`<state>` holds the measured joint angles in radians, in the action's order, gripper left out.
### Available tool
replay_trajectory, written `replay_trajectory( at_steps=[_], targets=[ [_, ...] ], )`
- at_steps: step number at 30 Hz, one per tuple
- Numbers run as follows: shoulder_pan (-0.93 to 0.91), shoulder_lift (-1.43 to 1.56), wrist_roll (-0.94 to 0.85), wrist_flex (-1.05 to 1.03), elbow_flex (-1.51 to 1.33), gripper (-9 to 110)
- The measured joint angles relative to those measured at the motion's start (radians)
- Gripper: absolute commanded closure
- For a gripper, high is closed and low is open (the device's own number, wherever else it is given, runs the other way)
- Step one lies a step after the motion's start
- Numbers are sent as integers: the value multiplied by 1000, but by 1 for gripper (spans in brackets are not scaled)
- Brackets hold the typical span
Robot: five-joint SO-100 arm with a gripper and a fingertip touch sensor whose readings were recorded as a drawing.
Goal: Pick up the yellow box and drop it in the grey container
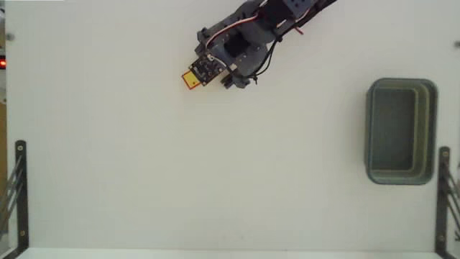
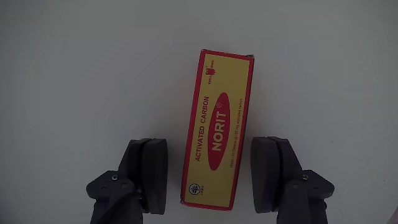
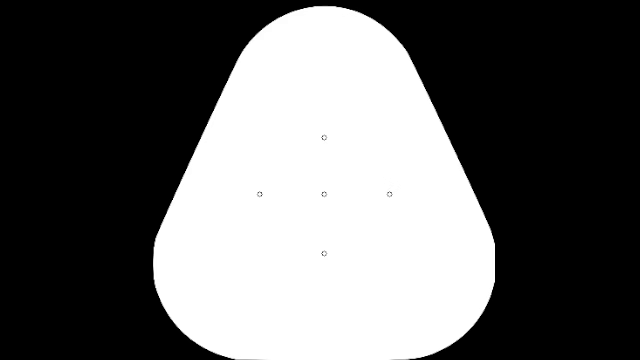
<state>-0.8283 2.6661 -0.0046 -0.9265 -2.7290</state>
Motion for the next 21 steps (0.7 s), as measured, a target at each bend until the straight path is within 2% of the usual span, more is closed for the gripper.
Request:
replay_trajectory(
  at_steps=[21],
  targets=[
    [0,0,0,0,0,28]
  ],
)
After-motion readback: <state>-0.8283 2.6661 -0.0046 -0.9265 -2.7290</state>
